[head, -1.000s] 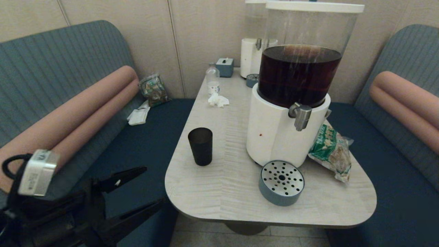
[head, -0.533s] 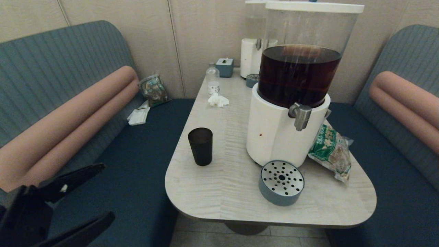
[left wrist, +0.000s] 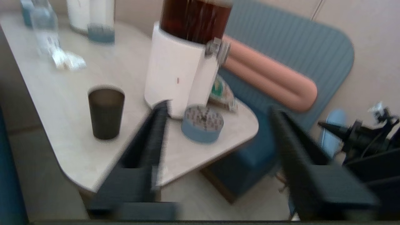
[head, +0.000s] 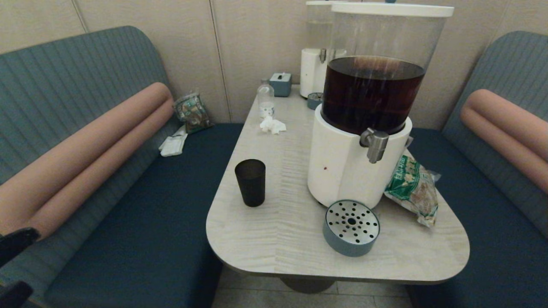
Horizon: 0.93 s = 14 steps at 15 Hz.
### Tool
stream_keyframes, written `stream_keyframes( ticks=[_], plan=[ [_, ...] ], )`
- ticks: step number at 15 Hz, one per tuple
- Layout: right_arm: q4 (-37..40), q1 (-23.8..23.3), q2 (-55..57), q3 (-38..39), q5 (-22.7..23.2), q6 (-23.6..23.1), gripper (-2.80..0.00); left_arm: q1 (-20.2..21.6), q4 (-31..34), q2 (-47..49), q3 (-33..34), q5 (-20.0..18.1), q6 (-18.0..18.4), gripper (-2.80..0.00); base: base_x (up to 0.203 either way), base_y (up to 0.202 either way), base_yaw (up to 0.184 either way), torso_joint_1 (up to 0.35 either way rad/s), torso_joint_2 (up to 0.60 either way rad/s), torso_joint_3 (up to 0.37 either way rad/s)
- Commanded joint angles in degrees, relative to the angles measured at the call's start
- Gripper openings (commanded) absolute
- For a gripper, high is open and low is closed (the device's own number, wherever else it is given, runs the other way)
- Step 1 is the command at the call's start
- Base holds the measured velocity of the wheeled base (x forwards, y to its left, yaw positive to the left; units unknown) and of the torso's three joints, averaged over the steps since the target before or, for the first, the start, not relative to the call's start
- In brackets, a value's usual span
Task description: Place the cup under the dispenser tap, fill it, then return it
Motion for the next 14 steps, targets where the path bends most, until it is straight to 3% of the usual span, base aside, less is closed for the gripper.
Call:
stream_keyframes(
  ticks=[1, 5, 7, 10, 13, 14],
  plan=[
    [0.0, 0.0, 0.1, 0.1, 0.0, -0.1, -2.8, 0.1, 1.1, -2.0, -3.1, 0.9, -0.1, -2.8, 0.0, 0.0, 0.0, 0.0, 0.0, 0.0],
    [0.0, 0.0, 0.1, 0.1, 0.0, -0.1, -2.8, 1.2, 5.6, -4.6, -6.9, 9.1, 4.1, -2.8, 0.0, 0.0, 0.0, 0.0, 0.0, 0.0],
    [0.0, 0.0, 0.1, 0.1, 0.0, -0.1, -2.8, 4.8, 5.8, -6.4, -7.2, 9.7, 4.8, -2.8, 0.0, 0.0, 0.0, 0.0, 0.0, 0.0],
    [0.0, 0.0, 0.1, 0.0, 0.0, -0.1, -2.8, 5.9, 7.8, -14.1, -6.6, 10.4, 4.9, -2.8, 0.0, 0.0, 0.0, 0.0, 0.0, 0.0],
    [0.0, 0.0, 0.1, 0.0, 0.0, -0.1, -2.8, 6.0, 3.8, -15.3, -7.8, 14.1, 5.4, -2.8, 0.0, 0.0, 0.0, 0.0, 0.0, 0.0],
    [0.0, 0.0, 0.1, 0.1, 0.0, -0.1, -2.8, 6.0, 5.1, -15.3, -8.7, 16.5, 7.2, -2.8, 0.0, 0.0, 0.0, 0.0, 0.0, 0.0]
  ],
)
